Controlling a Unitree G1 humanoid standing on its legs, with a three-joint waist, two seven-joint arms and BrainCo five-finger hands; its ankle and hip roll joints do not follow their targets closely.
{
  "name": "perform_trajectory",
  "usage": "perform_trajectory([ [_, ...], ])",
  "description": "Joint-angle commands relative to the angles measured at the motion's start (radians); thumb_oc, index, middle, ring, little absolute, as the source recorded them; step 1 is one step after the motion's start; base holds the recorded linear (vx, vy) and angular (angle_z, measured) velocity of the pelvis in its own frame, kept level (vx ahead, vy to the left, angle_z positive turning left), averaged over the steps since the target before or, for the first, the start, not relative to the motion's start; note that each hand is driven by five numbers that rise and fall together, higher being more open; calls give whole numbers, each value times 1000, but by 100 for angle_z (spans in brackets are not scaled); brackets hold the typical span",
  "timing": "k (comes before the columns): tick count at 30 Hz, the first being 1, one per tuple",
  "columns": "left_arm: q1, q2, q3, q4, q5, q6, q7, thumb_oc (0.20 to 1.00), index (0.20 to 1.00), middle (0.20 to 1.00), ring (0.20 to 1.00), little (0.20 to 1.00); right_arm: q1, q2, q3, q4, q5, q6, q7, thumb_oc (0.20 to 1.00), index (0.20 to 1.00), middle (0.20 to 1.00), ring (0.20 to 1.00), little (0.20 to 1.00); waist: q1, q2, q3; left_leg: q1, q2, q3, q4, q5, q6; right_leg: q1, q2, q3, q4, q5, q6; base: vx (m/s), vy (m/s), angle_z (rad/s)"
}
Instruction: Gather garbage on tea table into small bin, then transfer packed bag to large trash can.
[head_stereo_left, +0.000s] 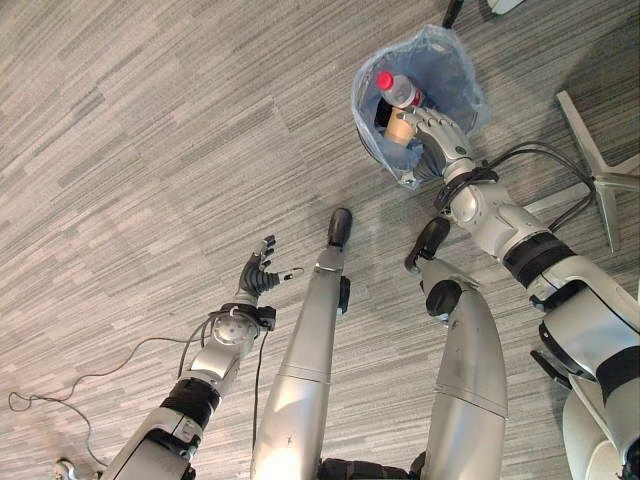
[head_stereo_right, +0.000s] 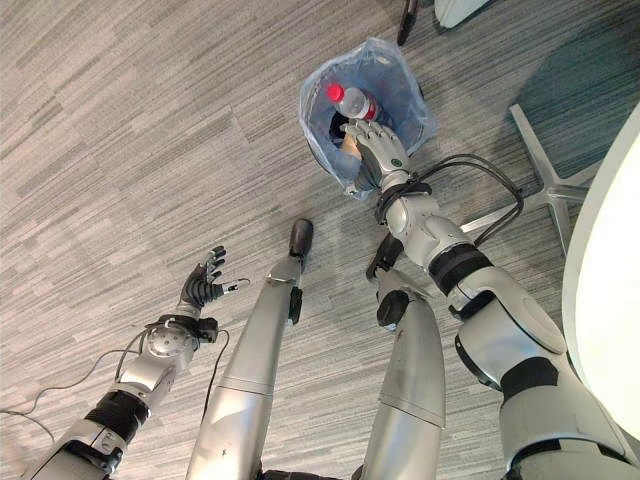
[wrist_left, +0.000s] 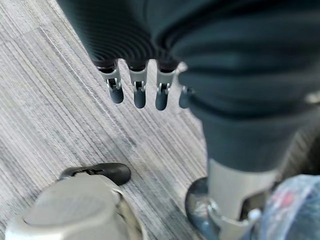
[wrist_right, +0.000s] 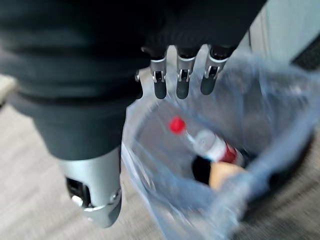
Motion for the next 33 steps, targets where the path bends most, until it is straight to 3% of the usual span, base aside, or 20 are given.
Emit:
perform_trajectory([
  [1, 86, 29, 11, -38, -31, -41, 1, 1000, 1000, 1000, 1000, 1000, -17, 12, 61, 32, -52, 10, 1, 1000, 1000, 1000, 1000, 1000, 27, 27, -53, 6, -13, 72, -6, -86, 30, 28, 32, 95, 40, -185, 77, 21, -56, 8],
  [4, 77, 34, -3, -42, -38, -40, 5, 1000, 1000, 1000, 1000, 1000, -19, 56, 90, 129, -67, 32, 20, 1000, 1000, 1000, 1000, 1000, 33, 38, -43, -26, -24, 68, 19, -85, 29, -4, 22, 97, 77, -197, 69, 13, -37, 15],
  [5, 74, 34, -6, -39, -36, -39, 6, 1000, 1000, 1000, 1000, 1000, -13, 69, 86, 138, -58, 33, 22, 520, 520, 520, 520, 520, 33, 39, -41, -30, -25, 67, 22, -84, 30, -7, 22, 98, 81, -199, 68, 8, -24, 17],
  [6, 70, 34, -8, -37, -33, -38, 7, 1000, 1000, 1000, 1000, 1000, -8, 76, 84, 139, -55, 34, 20, 200, 200, 200, 200, 200, 34, 39, -41, -31, -25, 68, 20, -83, 29, -9, 21, 97, 82, -199, 67, 5, -32, 12],
  [16, 58, 6, 18, -33, -30, -35, 12, 1000, 1000, 1000, 1000, 1000, 35, 48, -28, 15, 46, 12, -22, 200, 200, 200, 200, 200, 27, 32, -54, 29, -14, 71, -55, -65, 29, 40, 51, 89, 29, -174, 74, -14, -14, -1],
  [21, 59, -13, 39, -7, -15, -20, 8, 1000, 1000, 1000, 1000, 1000, 114, 65, -127, -134, 119, -12, -32, 200, 200, 200, 200, 200, 17, 14, -68, 125, -2, 73, -127, -50, 24, 129, 70, 81, -51, -144, 86, -43, -33, -8],
  [25, 89, -18, 72, 19, 15, -2, -12, 1000, 1000, 1000, 1000, 1000, 291, 96, -229, -362, 188, -52, 7, 200, 200, 200, 200, 200, -3, -15, -103, 318, 8, 65, -238, -39, 17, 314, 82, 57, -171, -103, 104, -19, -61, -2],
  [28, 108, -21, 85, 29, 20, 0, -19, 1000, 1000, 1000, 1000, 1000, 366, 112, -261, -430, 219, -70, 31, 200, 200, 200, 200, 200, -10, -26, -115, 402, 13, 65, -290, -33, 13, 394, 87, 52, -219, -85, 113, -2, -10, 1],
  [33, 180, -34, 117, 21, 16, 13, -43, 1000, 1000, 1000, 1000, 1000, 596, 201, -345, -601, 421, -114, 135, 200, 200, 200, 200, 200, -33, -47, -156, 670, 22, 70, -436, -16, 12, 652, 103, 47, -385, -32, 132, 48, 30, -6],
])
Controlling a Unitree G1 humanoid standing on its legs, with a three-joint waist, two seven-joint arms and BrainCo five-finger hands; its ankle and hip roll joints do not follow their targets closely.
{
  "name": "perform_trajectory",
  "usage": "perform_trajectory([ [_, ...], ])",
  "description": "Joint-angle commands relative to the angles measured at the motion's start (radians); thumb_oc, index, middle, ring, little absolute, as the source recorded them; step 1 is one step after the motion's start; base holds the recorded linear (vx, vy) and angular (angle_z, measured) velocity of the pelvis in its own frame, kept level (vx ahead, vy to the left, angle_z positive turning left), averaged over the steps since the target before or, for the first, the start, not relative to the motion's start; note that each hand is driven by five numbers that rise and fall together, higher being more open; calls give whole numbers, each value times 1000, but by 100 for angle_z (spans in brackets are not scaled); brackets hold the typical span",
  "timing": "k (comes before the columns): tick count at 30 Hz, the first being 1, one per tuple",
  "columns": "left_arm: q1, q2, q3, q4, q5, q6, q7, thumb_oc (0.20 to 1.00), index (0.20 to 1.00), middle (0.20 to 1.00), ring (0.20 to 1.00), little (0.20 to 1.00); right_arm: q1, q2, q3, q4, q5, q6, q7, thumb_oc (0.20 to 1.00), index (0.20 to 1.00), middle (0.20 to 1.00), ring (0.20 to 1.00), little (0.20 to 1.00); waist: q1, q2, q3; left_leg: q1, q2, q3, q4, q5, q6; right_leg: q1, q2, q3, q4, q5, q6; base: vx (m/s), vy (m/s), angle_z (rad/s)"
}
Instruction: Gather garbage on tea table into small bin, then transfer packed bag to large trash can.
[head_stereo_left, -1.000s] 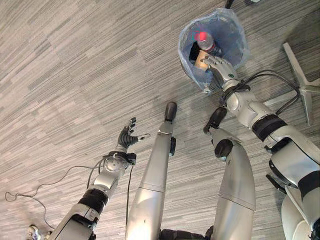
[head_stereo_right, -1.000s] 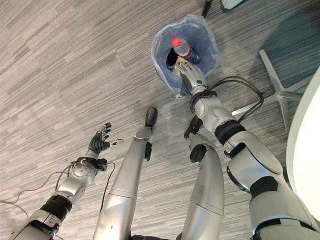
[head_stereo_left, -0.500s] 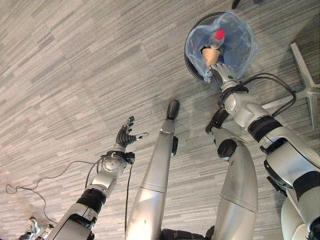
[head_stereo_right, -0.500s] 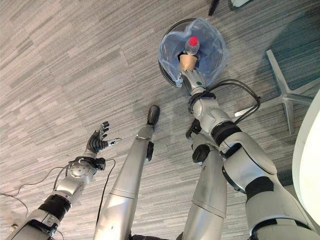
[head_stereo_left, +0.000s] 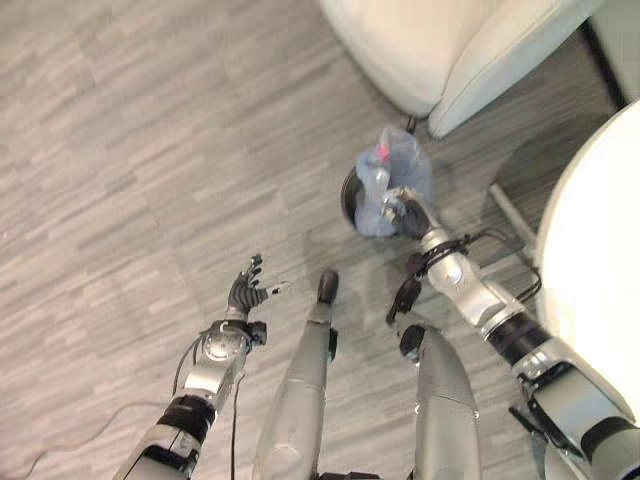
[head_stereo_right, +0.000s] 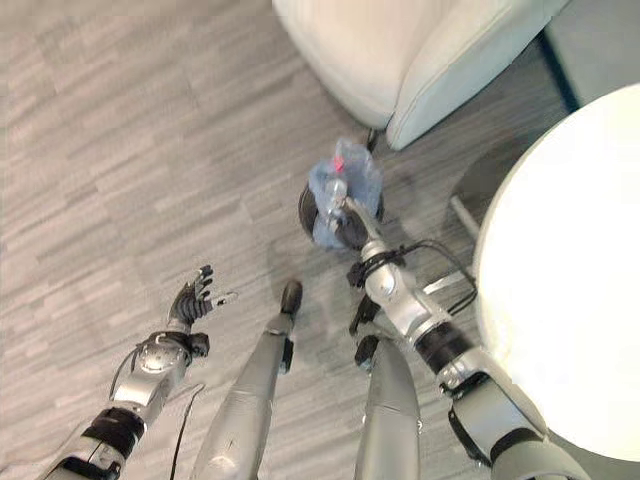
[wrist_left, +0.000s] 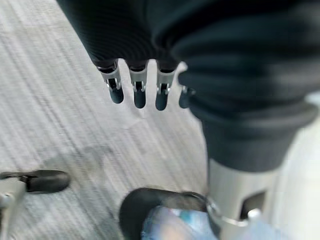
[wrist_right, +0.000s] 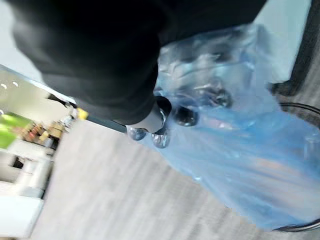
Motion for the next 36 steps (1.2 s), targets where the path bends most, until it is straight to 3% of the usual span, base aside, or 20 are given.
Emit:
perform_trajectory([
  [1, 71, 22, 23, -21, 13, -8, -16, 1000, 1000, 1000, 1000, 1000, 16, 48, -43, -91, 170, -104, 69, 200, 200, 200, 200, 200, -2, -15, -7, 174, -20, 101, -118, -38, 29, 180, 29, 77, -141, -29, 97, 13, 63, -11],
  [8, 190, 2, 82, -12, 11, 8, -37, 1000, 1000, 1000, 1000, 1000, 181, 92, -111, -237, 308, -128, 143, 200, 200, 200, 200, 200, -23, -39, -95, 408, 5, 134, -255, -21, 29, 425, 60, 88, -322, 18, 128, 66, 48, -16],
  [11, 269, 0, 110, -37, 18, 11, -61, 1000, 1000, 1000, 1000, 1000, 201, 60, -126, -316, 297, -131, 181, 200, 200, 200, 200, 200, -22, -48, -150, 525, 1, 165, -326, -23, 33, 524, 75, 104, -401, 46, 150, 72, 152, -37],
  [12, 330, 0, 122, -73, 35, 15, -88, 1000, 1000, 1000, 1000, 1000, 213, 47, -132, -357, 292, -130, 209, 200, 200, 200, 200, 200, -14, -45, -171, 582, 0, 185, -347, -25, 47, 541, 74, 136, -383, 59, 167, -19, 153, -49],
  [14, 332, 7, 119, -85, 40, 16, -96, 1000, 1000, 1000, 1000, 1000, 218, 49, -132, -365, 291, -133, 215, 200, 200, 200, 200, 200, -13, -43, -155, 576, 3, 181, -327, -24, 54, 526, 81, 176, -332, 49, 173, -138, 41, -54],
  [17, 311, 21, 120, -90, 52, 16, -100, 1000, 1000, 1000, 1000, 1000, 214, 34, -154, -380, 268, -146, 206, 200, 200, 200, 200, 200, -11, -29, -145, 517, 20, 155, -280, 2, 62, 528, 133, 267, -155, -31, 160, -248, -55, 13],
  [20, 300, 27, 121, -80, 58, 17, -97, 1000, 1000, 1000, 1000, 1000, 237, 33, -179, -399, 257, -151, 197, 200, 200, 200, 200, 200, -2, -33, -164, 483, 19, 127, -278, 25, 54, 558, 156, 305, -117, -54, 155, -174, -158, 80],
  [22, 298, 27, 123, -94, 56, 13, -84, 1000, 1000, 1000, 1000, 1000, 238, 29, -176, -400, 246, -150, 190, 200, 200, 200, 200, 200, 17, -42, -170, 440, 19, 102, -283, 62, 39, 613, 188, 341, -206, -105, 128, -192, -245, 32],
  [25, 310, 21, 124, -101, 56, 14, -81, 1000, 1000, 1000, 1000, 1000, 227, 30, -163, -389, 271, -149, 187, 200, 200, 200, 200, 200, 43, -51, -181, 393, 18, 89, -307, 119, 16, 657, 212, 337, -353, -120, 91, -154, -194, 28],
  [28, 307, 10, 125, -110, 41, 17, -81, 1000, 1000, 1000, 1000, 1000, 231, 8, -165, -394, 301, -149, 185, 200, 200, 200, 200, 200, 47, -32, -162, 332, 26, 75, -321, 184, -34, 644, 234, 308, -407, -106, 76, -242, -162, 31],
  [30, 293, 5, 122, -125, 40, 15, -83, 1000, 1000, 1000, 1000, 1000, 233, -12, -169, -384, 309, -148, 181, 200, 200, 200, 200, 200, 31, -31, -148, 327, 29, 123, -304, 149, -27, 620, 217, 267, -418, -83, 77, -340, -55, 91],
  [31, 293, 4, 120, -147, 48, 10, -94, 1000, 1000, 1000, 1000, 1000, 239, -19, -166, -383, 317, -142, 188, 200, 200, 200, 200, 200, 13, -41, -146, 343, 34, 162, -249, 101, -17, 609, 191, 230, -437, -62, 82, -312, -57, 96],
  [33, 286, 12, 109, -194, 55, 2, -109, 1000, 1000, 1000, 1000, 1000, 241, -28, -158, -381, 320, -139, 200, 200, 200, 200, 200, 200, -3, -54, -151, 388, 41, 173, -189, 18, -14, 599, 164, 190, -464, -34, 85, -196, -60, 88],
  [35, 286, 11, 110, -194, 55, 2, -109, 1000, 1000, 1000, 1000, 1000, 240, -28, -158, -381, 320, -139, 200, 200, 200, 200, 200, 200, -5, -53, -153, 385, 41, 172, -190, 21, -14, 596, 164, 188, -465, -31, 84, -47, -10, 95],
  [36, 280, 22, 100, -214, 83, -7, -113, 1000, 1000, 1000, 1000, 1000, 235, -30, -154, -373, 321, -136, 207, 200, 200, 200, 200, 200, -10, -56, -152, 410, 45, 169, -175, -5, -17, 596, 156, 180, -467, -28, 84, -47, 24, 66],
])
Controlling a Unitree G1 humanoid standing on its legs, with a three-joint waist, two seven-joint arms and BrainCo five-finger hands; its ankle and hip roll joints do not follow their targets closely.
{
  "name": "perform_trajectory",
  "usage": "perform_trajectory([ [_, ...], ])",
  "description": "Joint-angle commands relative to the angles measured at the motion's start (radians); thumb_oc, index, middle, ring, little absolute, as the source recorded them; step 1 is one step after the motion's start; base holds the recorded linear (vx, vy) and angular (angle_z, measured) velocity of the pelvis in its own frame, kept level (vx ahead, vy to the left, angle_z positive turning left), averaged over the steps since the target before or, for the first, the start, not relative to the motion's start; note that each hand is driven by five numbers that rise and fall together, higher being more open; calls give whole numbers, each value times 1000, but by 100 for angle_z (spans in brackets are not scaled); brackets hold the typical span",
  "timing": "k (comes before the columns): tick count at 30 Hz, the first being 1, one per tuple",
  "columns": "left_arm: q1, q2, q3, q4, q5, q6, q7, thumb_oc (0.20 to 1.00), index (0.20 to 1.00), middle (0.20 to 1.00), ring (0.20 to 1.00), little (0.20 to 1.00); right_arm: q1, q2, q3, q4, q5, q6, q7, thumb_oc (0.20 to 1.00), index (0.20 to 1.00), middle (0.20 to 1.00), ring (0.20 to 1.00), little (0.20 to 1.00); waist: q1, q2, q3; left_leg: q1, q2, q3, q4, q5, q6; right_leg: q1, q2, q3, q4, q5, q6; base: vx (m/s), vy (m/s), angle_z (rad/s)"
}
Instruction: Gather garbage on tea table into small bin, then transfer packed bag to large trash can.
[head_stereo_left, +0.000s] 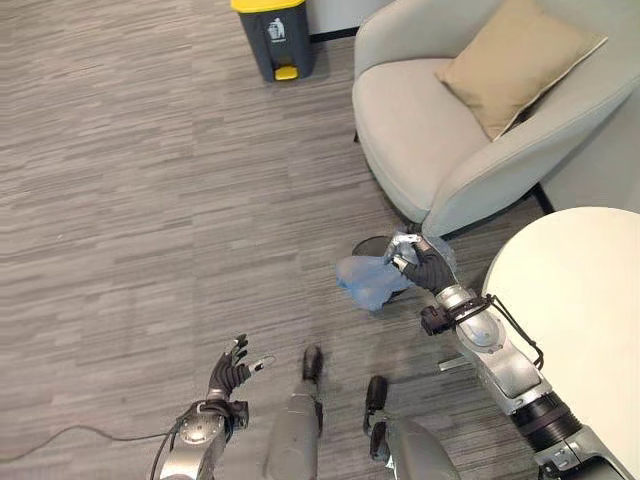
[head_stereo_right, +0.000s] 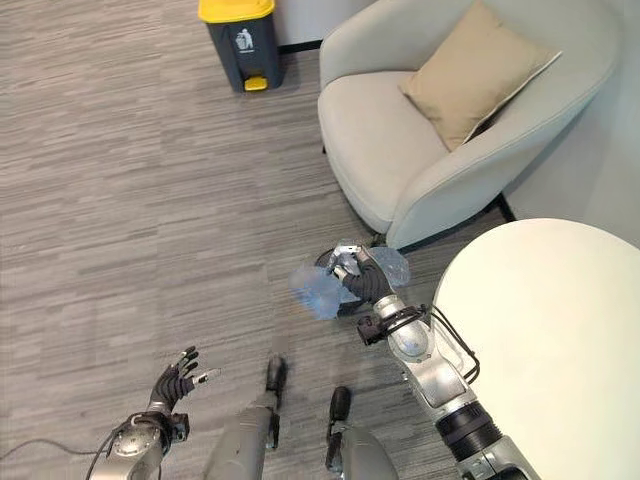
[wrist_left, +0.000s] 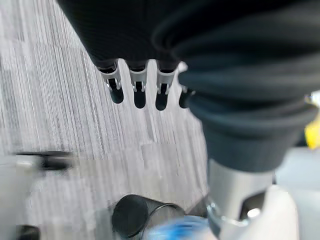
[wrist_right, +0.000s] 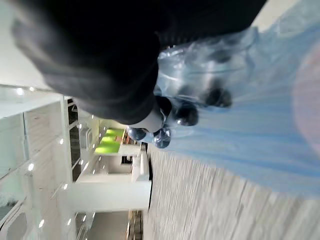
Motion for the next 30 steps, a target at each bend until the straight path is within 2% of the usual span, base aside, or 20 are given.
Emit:
perform_trajectory([
  [1, -19, 72, -6, -110, 107, -60, -26, 1000, 1000, 1000, 1000, 1000, -56, 37, -30, -90, 42, -67, 22, 200, 200, 200, 200, 200, -9, -39, -52, 48, -25, -22, -37, -10, 46, 113, -9, 32, -61, -136, 152, -41, 59, 25],
  [2, -25, 79, -26, -130, 132, -62, -37, 1000, 1000, 1000, 1000, 1000, -48, 34, -31, -94, 43, -69, 31, 200, 200, 200, 200, 200, -21, -29, -60, 78, -17, -17, -72, -1, 43, 113, -4, 18, -59, -135, 152, -10, 54, -2],
  [5, -45, 101, -62, -189, 189, -70, -61, 1000, 1000, 1000, 1000, 1000, -33, 27, -23, -110, 54, -71, 55, 200, 200, 200, 200, 200, -36, -28, -79, 116, -17, -14, -149, 13, 37, 128, -3, 6, -67, -129, 155, 24, 78, 40],
  [11, -103, 119, -142, -294, 229, -94, -106, 1000, 1000, 1000, 1000, 1000, -19, 29, 20, -148, 71, -72, 107, 200, 200, 200, 200, 200, -54, -48, -111, 179, -16, 11, -181, -2, 45, 161, -5, 29, -76, -117, 167, 23, 70, -4],
  [17, -207, 93, -241, -306, 217, -95, -123, 1000, 1000, 1000, 1000, 1000, -47, 59, 70, -159, 75, -66, 127, 200, 200, 200, 200, 200, -78, -60, -155, 239, -21, 37, -218, -11, 52, 197, -5, 55, -92, -110, 177, 50, 40, -24],
  [22, -260, 84, -276, -294, 271, -90, -98, 1000, 1000, 1000, 1000, 1000, -103, 99, 103, -142, 74, -65, 115, 200, 200, 200, 200, 200, -82, -62, -171, 266, -22, 48, -234, -14, 57, 214, -6, 66, -102, -106, 180, 42, 27, -8],
  [30, -295, 61, -273, -199, 479, -58, 53, 1000, 1000, 1000, 1000, 1000, -251, 195, 162, -139, 105, -88, 54, 200, 200, 200, 200, 200, -55, -82, -194, 291, -22, 45, -242, -22, 61, 245, -6, 66, -118, -103, 179, 28, 7, -5],
])
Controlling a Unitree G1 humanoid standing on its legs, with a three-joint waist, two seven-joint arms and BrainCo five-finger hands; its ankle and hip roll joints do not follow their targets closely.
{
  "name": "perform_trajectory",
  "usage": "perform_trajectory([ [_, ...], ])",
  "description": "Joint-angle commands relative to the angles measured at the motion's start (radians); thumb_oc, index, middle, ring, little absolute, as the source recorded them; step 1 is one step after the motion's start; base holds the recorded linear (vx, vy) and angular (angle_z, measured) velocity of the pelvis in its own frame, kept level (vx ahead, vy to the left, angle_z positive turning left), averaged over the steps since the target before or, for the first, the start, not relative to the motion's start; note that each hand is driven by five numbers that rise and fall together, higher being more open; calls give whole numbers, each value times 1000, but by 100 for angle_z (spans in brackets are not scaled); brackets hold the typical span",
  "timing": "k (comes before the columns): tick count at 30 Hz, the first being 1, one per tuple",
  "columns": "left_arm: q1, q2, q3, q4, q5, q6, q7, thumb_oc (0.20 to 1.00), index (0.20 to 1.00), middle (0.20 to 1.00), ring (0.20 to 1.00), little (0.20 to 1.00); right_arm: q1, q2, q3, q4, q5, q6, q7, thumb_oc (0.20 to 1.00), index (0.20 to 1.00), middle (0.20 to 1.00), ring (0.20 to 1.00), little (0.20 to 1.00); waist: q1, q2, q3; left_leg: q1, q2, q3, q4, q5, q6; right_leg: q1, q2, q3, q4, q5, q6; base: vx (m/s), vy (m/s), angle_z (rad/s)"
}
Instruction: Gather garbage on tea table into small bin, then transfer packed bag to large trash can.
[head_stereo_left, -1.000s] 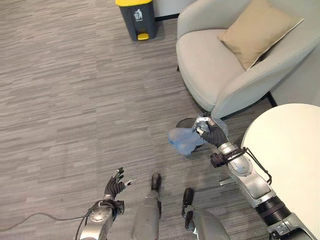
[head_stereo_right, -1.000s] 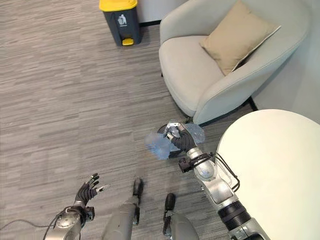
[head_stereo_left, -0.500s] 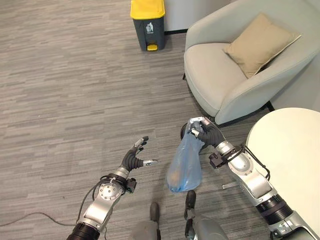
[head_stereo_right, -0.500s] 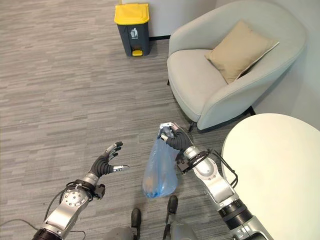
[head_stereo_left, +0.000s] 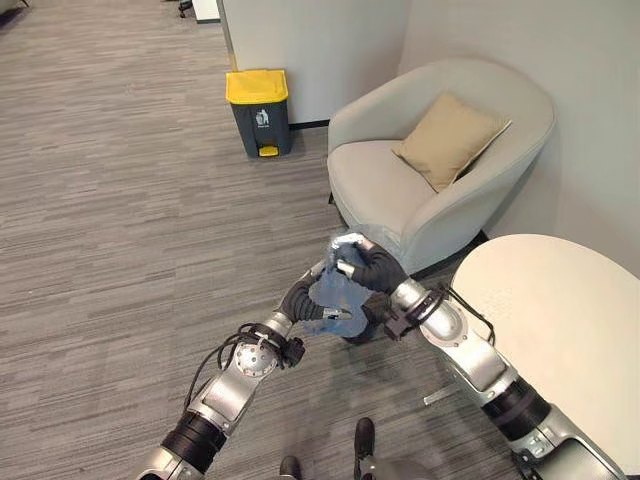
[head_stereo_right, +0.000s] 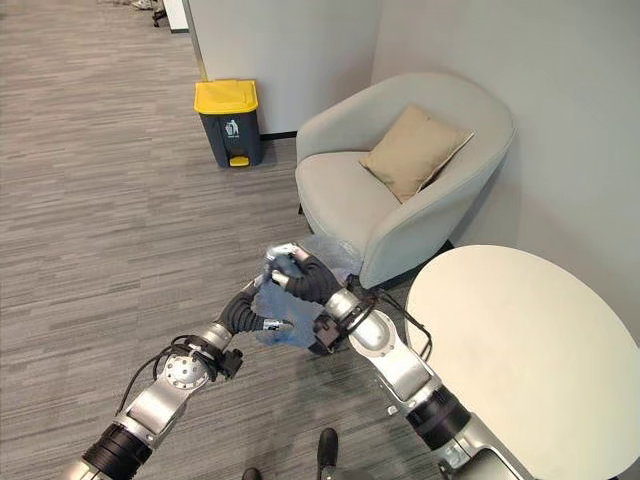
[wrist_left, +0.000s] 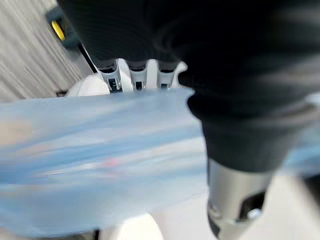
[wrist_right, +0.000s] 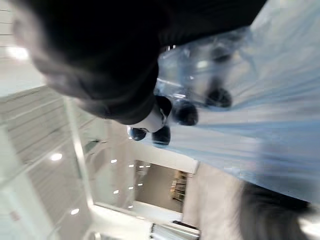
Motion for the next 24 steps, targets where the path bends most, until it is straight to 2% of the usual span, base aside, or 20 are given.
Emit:
perform_trajectory([
  [1, -38, 0, -4, 32, 87, -31, 79, 1000, 1000, 1000, 1000, 1000, -85, 71, -29, -58, 65, -86, -33, 200, 200, 200, 200, 200, 20, -24, -39, -38, -7, -35, -3, -57, -7, 108, -30, 24, 38, -237, 90, 0, 0, 0],
  [5, -46, -20, -23, 64, 116, -16, 101, 1000, 1000, 1000, 1000, 1000, -133, 101, -10, -63, 88, -91, -53, 200, 200, 200, 200, 200, 31, -32, -40, -36, -6, -38, -3, -58, -6, 112, -31, 22, 37, -236, 89, 0, 0, 0],
  [6, -36, -43, -47, 94, 108, -6, 90, 1000, 1000, 1000, 1000, 1000, -175, 130, 8, -73, 104, -87, -63, 200, 200, 200, 200, 200, 39, -40, -43, -35, -6, -39, -2, -58, -4, 113, -31, 22, 36, -234, 89, 0, 0, 0],
  [10, -44, -60, -80, 120, 97, -4, 73, 1000, 1000, 1000, 1000, 1000, -198, 158, 26, -77, 125, -84, -61, 200, 200, 200, 200, 200, 42, -44, -45, -32, -7, -36, -3, -59, -2, 116, -30, 24, 35, -233, 89, 0, 0, 0],
  [16, -144, -111, -152, 179, 67, -2, 66, 1000, 1000, 1000, 1000, 1000, -221, 216, 81, -72, 185, -88, -53, 200, 200, 200, 200, 200, 21, -42, -52, -26, -6, -26, -5, -61, 1, 115, -31, 30, 35, -229, 91, -1, 16, -1],
  [21, -248, -148, -167, 188, 36, -2, 119, 1000, 1000, 1000, 1000, 1000, -247, 260, 126, -50, 221, -87, -46, 200, 200, 200, 200, 200, 10, -41, -58, -22, -8, -20, -6, -61, 2, 116, -32, 35, 36, -227, 91, -1, 15, -3],
  [23, -285, -157, -163, 194, 25, -3, 148, 200, 200, 200, 200, 200, -259, 267, 139, -44, 228, -92, -49, 200, 200, 200, 200, 200, 8, -42, -59, -21, -8, -20, -5, -61, 2, 116, -33, 36, 37, -228, 91, 0, 0, 0],
  [24, -298, -157, -162, 193, 23, -4, 156, 200, 200, 200, 200, 200, -264, 268, 142, -43, 230, -93, -49, 200, 200, 200, 200, 200, 7, -42, -60, -20, -8, -20, -5, -62, 2, 117, -33, 36, 37, -228, 90, 0, 0, 0],
])
